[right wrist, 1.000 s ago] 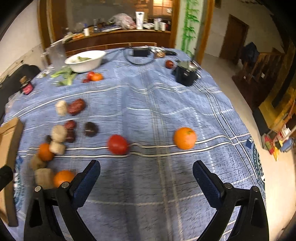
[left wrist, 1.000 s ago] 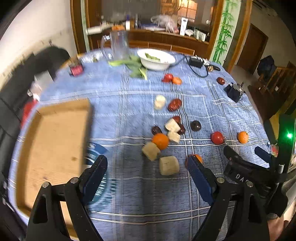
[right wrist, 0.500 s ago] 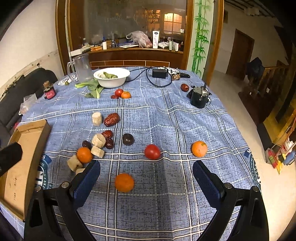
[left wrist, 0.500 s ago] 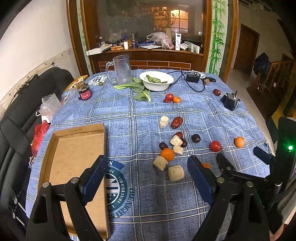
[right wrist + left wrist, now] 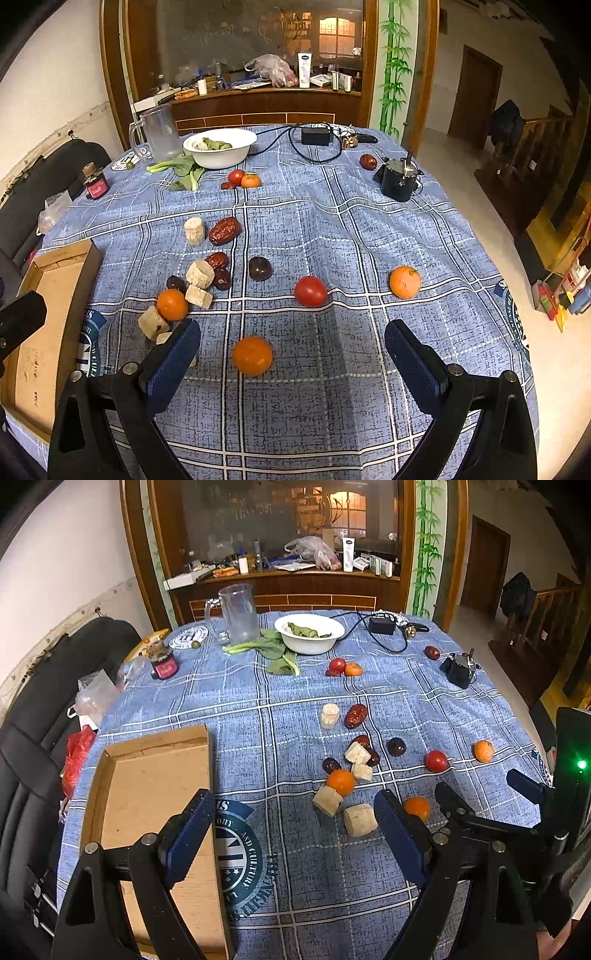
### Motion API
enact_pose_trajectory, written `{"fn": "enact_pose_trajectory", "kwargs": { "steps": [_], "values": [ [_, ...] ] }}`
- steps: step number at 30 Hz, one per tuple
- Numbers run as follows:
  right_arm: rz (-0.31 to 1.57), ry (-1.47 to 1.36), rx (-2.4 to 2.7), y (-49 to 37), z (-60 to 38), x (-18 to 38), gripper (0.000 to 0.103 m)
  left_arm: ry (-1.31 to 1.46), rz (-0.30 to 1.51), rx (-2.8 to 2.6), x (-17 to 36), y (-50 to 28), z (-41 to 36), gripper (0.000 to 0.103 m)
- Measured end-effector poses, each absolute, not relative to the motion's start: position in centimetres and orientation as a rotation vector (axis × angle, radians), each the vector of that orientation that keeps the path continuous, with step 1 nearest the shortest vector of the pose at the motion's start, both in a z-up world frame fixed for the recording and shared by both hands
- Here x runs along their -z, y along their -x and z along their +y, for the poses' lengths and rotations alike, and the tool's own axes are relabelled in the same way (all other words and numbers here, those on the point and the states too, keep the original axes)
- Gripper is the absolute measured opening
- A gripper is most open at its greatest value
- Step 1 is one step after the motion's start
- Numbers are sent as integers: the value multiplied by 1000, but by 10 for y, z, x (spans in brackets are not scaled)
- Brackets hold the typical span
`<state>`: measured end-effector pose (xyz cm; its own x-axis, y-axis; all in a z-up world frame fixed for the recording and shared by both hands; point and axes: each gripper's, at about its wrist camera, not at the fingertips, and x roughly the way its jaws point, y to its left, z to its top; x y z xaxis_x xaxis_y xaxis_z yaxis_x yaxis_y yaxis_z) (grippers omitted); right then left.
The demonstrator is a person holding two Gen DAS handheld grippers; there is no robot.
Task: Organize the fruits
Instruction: 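Grasp a white cylindrical chunk with the left tool while the right tool grasps an orange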
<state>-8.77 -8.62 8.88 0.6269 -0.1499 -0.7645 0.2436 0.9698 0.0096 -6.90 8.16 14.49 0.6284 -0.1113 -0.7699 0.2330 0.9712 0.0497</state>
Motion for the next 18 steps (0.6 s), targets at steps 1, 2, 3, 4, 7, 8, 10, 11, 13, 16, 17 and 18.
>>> {"fn": "enact_pose_trajectory", "kwargs": {
  "steps": [1, 2, 3, 4, 7, 8, 10, 11, 13, 16, 17, 18],
  "values": [
    [871, -121, 228, 87, -88, -87, 101, -142, 882, 198, -142, 66, 83, 88],
    [877, -126, 229, 86, -90, -86, 101, -136, 891, 196, -140, 64, 85, 88],
    [884, -135, 233, 85, -95, -83, 101, -126, 903, 191, -137, 61, 87, 88],
    [890, -142, 239, 85, -99, -82, 101, -115, 917, 186, -133, 57, 90, 88],
    [909, -167, 277, 86, -120, -74, 101, -75, 967, 180, -118, 47, 99, 88],
    [915, -178, 291, 87, -128, -71, 101, -65, 986, 180, -113, 45, 101, 88],
    [927, -200, 317, 89, -144, -66, 101, -43, 1025, 186, -101, 41, 103, 88],
    [932, -213, 326, 90, -152, -64, 101, -34, 1047, 194, -93, 39, 103, 88],
    [943, -239, 335, 91, -166, -60, 100, -20, 1076, 219, -84, 37, 100, 88],
    [956, -273, 317, 92, -181, -56, 94, 9, 1125, 290, -70, 38, 88, 74],
    [963, -279, 305, 91, -183, -55, 89, 9, 1137, 319, -66, 40, 83, 67],
    [972, -283, 289, 90, -184, -53, 85, 13, 1149, 358, -62, 41, 76, 63]
  ]
}}
